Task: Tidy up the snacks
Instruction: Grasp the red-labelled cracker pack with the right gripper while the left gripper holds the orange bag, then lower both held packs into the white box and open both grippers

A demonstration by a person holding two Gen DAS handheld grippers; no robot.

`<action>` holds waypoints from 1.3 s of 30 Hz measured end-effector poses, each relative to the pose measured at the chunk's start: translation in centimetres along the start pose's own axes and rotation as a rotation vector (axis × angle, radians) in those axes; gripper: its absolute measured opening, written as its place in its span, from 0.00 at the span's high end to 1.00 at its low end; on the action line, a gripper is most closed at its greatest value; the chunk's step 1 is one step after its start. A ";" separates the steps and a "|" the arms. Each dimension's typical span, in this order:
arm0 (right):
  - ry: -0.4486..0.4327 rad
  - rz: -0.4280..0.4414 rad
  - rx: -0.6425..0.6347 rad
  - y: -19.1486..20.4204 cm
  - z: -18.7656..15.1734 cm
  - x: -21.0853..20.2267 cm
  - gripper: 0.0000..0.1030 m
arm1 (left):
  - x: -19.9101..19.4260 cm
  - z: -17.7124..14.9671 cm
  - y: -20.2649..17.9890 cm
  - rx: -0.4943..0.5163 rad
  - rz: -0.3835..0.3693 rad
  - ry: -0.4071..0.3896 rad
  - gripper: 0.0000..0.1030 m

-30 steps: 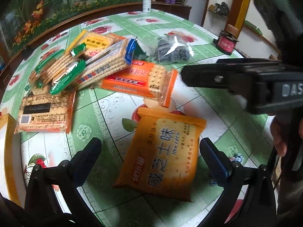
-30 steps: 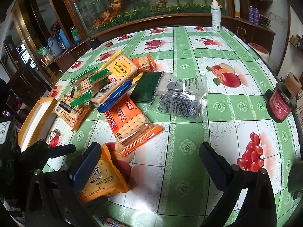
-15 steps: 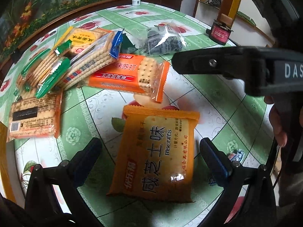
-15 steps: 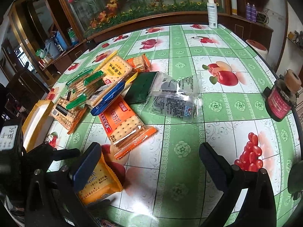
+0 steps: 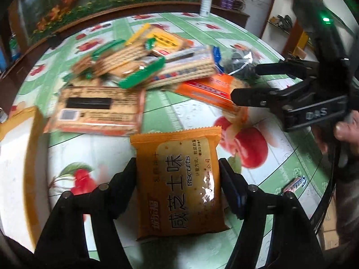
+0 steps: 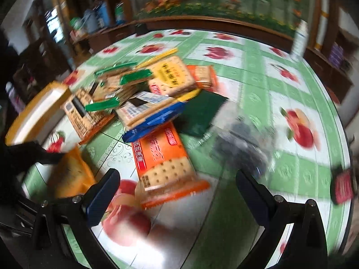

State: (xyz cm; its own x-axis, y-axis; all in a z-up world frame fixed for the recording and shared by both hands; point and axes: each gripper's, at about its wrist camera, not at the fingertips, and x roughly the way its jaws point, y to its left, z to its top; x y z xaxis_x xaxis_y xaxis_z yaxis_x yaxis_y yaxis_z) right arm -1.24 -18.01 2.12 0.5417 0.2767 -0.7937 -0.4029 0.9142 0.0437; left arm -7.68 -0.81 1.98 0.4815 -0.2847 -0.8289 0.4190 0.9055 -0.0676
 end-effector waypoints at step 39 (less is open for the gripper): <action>-0.081 0.210 -0.045 6.7 -1.5 -4.9 0.48 | -9.5 -1.0 5.3 -0.149 0.127 -0.147 0.31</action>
State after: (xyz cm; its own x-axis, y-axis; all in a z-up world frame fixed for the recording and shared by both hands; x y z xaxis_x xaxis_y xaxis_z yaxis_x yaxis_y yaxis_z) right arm -7.68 -13.68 5.40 0.4997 0.4839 -0.7185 -0.5443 0.8206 0.1742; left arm -10.82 7.05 8.96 0.6345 -0.1985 -0.7470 0.2354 0.9702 -0.0579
